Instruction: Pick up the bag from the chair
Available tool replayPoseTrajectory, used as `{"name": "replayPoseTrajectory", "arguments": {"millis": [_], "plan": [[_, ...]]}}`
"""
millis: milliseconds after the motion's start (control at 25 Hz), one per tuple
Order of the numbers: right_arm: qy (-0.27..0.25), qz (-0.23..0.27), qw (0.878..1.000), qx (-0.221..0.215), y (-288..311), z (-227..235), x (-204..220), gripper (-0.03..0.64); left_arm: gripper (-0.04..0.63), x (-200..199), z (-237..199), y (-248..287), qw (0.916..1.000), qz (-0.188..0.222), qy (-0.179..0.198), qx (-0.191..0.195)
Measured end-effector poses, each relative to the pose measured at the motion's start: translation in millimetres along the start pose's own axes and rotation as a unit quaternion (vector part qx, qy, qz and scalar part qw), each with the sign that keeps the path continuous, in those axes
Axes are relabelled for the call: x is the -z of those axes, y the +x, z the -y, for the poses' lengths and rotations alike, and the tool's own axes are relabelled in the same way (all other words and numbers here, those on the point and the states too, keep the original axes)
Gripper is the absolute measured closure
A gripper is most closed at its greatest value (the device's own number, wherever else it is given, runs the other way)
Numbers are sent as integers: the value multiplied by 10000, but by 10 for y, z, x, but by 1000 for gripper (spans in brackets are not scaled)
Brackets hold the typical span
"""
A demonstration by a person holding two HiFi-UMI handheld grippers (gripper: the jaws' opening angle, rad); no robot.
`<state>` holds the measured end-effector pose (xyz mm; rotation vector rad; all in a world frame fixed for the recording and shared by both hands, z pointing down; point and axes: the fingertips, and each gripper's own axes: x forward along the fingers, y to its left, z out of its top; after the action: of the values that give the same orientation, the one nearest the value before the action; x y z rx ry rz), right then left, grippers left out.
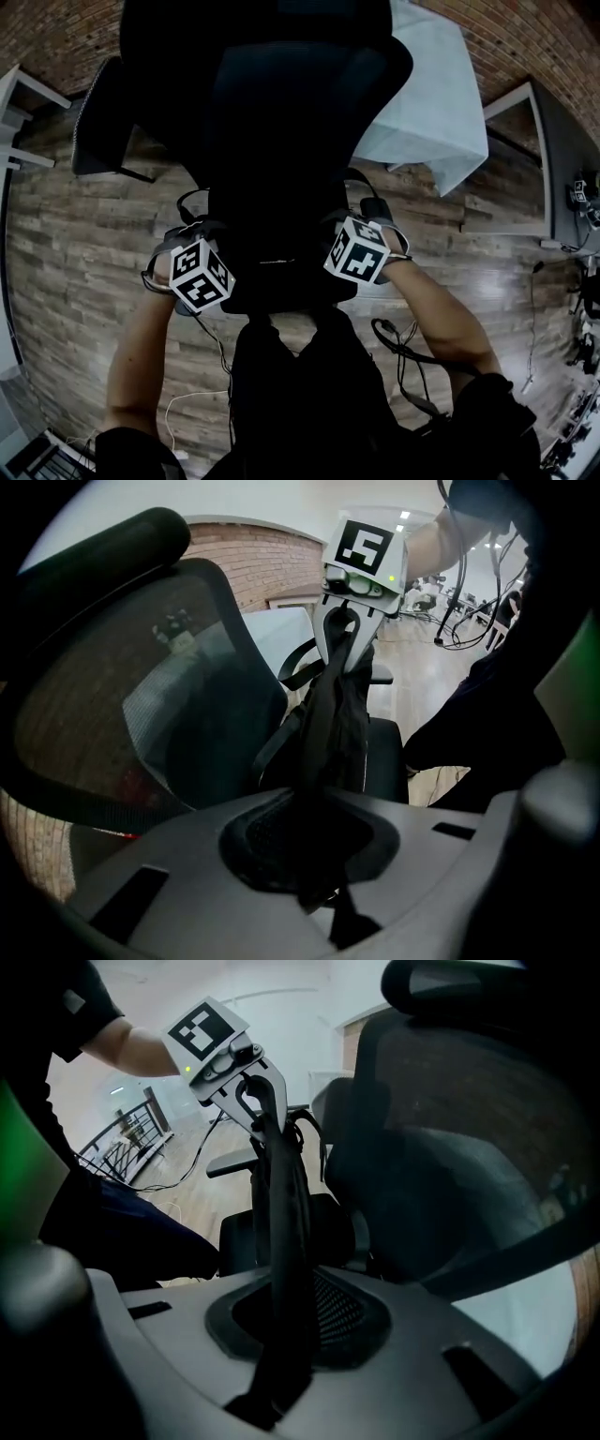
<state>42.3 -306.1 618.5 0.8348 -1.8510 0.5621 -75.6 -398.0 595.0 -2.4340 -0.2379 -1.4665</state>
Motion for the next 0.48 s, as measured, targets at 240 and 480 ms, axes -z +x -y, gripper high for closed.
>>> {"name": "replayPoseTrajectory", "arguments": {"millis": [240, 480], "plan": [[-189, 92, 9995, 218, -466, 3, -191, 549, 545, -233, -56, -454, 9993, 142, -41, -344], [-443, 164, 9978, 471, -929, -2, -358, 548, 545, -458, -73, -885, 9974, 300, -129, -640]]}}
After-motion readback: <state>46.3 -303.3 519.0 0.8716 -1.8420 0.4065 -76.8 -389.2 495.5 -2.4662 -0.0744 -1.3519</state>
